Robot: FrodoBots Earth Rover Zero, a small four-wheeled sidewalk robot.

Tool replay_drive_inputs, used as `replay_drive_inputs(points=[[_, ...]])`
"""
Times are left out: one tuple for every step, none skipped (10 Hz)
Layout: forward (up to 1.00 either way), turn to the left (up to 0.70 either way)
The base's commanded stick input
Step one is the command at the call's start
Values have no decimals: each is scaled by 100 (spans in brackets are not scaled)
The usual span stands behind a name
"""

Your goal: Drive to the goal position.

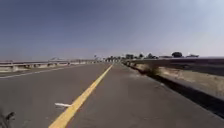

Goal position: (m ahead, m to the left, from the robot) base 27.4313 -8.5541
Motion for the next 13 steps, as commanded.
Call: replay_drive_inputs(points=[[30,0],[30,0],[30,0],[30,0],[30,0],[30,0],[30,0],[30,0],[30,0],[30,0],[30,0],[30,0],[30,0]])
